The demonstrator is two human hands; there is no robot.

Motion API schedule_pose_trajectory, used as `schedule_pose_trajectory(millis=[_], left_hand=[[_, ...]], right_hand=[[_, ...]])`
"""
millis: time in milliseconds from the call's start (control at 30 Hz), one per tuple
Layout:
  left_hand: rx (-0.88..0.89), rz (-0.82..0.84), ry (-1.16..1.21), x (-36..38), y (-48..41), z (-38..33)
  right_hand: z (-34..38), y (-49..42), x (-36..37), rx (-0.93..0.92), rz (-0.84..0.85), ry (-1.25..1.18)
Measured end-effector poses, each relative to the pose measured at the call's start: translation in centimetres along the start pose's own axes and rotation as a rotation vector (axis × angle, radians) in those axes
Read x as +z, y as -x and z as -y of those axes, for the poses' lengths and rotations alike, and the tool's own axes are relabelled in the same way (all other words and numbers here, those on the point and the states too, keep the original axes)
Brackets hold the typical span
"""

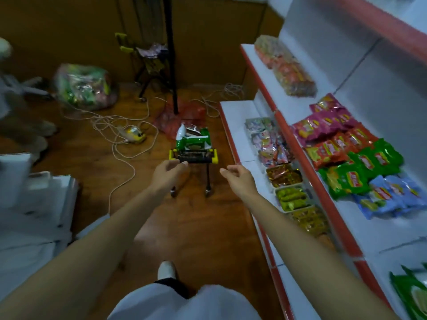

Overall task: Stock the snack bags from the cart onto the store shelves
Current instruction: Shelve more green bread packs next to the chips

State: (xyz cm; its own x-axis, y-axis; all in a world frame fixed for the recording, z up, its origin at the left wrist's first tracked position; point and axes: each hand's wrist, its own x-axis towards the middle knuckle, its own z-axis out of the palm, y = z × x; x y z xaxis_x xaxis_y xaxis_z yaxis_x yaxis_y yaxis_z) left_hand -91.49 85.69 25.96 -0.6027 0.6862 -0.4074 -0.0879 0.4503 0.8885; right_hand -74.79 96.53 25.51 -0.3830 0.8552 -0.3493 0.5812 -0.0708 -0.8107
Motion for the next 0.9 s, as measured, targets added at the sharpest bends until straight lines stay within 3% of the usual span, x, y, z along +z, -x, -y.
schedule_pose_trajectory(millis=[233,500,767,900], left_hand=[[-0.068,-0.04,0.025,-6.1,-7.1,0.4],[-0.171,0.064,0.03,-4.7,-16.2,-0.4],[-0.184,0.01,-0.002,-3.5,-28.6,-4.4],[-0.24,0.008,-0.029,-3.9,-32.7,-4.9]], right_hand=[[3.2,-5.0,6.5,0.043,0.097,0.053],[3.0,-13.4,7.8,0.245,0.1,-0.012],[4.0,-27.4,9.8,0.456,0.103,-0.187],[4.0,-32.2,10.5,0.501,0.118,-0.106]])
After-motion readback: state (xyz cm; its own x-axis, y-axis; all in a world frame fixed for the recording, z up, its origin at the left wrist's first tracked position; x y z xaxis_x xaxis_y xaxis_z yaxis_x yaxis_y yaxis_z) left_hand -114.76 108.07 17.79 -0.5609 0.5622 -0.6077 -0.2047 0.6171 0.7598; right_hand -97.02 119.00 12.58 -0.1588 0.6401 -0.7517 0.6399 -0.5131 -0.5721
